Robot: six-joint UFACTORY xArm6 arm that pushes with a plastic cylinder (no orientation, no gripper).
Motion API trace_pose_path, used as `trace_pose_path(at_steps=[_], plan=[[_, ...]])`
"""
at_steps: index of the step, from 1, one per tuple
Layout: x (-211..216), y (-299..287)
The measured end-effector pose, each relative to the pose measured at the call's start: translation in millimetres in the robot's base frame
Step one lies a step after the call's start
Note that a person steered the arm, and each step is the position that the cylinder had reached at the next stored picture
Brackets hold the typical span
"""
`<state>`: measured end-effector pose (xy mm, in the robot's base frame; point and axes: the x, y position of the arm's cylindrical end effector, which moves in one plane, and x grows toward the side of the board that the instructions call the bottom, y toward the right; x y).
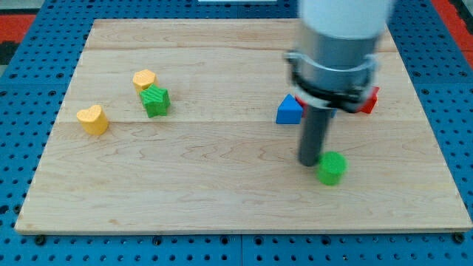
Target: Separate green star from the yellow hexagon
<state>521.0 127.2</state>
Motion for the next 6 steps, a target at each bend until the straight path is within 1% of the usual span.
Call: trace_pose_path(at_steps=[1, 2, 3, 4, 6], plan=[[7, -2], [4, -112], [-7, -211], [-56, -234], [-99, -321]])
